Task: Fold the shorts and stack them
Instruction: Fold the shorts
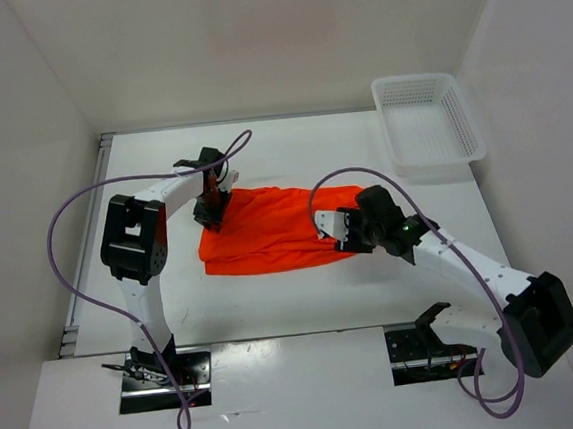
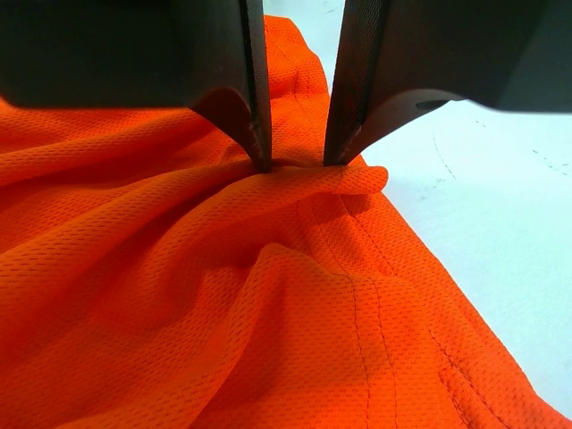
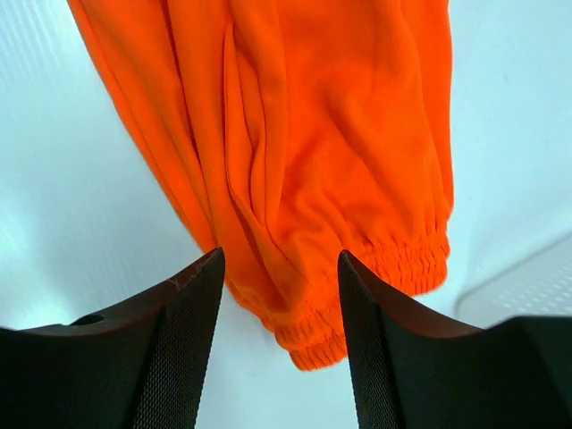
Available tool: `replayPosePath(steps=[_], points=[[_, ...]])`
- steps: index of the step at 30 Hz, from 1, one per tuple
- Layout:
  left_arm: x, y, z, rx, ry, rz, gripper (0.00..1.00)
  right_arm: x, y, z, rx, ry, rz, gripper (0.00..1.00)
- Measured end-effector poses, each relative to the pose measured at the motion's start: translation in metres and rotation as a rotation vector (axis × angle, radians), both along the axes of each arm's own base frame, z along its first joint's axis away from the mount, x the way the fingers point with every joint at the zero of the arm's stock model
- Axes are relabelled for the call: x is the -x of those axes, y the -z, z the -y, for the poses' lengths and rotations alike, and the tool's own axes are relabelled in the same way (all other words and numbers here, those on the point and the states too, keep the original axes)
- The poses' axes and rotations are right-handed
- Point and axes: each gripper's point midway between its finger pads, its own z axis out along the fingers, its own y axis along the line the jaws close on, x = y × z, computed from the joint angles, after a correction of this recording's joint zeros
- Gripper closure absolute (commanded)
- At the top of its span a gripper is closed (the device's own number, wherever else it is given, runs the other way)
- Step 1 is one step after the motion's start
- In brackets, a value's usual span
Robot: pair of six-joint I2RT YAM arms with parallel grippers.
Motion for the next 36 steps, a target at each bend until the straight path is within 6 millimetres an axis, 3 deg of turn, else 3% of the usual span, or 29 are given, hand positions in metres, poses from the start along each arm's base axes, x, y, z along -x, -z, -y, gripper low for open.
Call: replayPosePath(steps=[2,5,7,9,11,14,17,31,36], points=[[0.0,0.0,0.0,0.001,0.0,0.0,0.63,-0.003,-0.01,-0.015,-0.064,0.007,-0.032,0.47],[0.0,0.0,0.0,0.006,0.0,-0.001,0.63,-0.024,-0.035,-0.06,-0.177,-0.004,-0.044,0.52],[0.0,0.0,0.001,0.008,-0.001,-0.002,0.63,-0.036,-0.04,-0.092,-0.23,-0.025,-0.059,0.52],[0.0,0.0,0.001,0.009,-0.001,-0.001,0.63,-0.046,-0.03,-0.119,-0.256,-0.043,-0.094,0.52],[0.0,0.0,0.001,0.009,0.0,-0.002,0.63,-0.049,-0.009,-0.135,-0.254,-0.052,-0.139,0.52],[0.0,0.0,0.001,0.009,0.0,-0.001,0.63,-0.043,0.024,-0.141,-0.219,-0.061,-0.213,0.51],[0.0,0.0,0.001,0.009,0.0,-0.002,0.63,-0.04,0.04,-0.141,-0.2,-0.063,-0.249,0.51],[0.0,0.0,0.0,0.02,-0.005,-0.004,0.63,-0.053,0.064,-0.158,-0.172,-0.045,-0.272,0.53],[0.0,0.0,0.0,0.022,-0.006,-0.004,0.63,-0.051,0.071,-0.169,-0.143,-0.058,-0.276,0.77]])
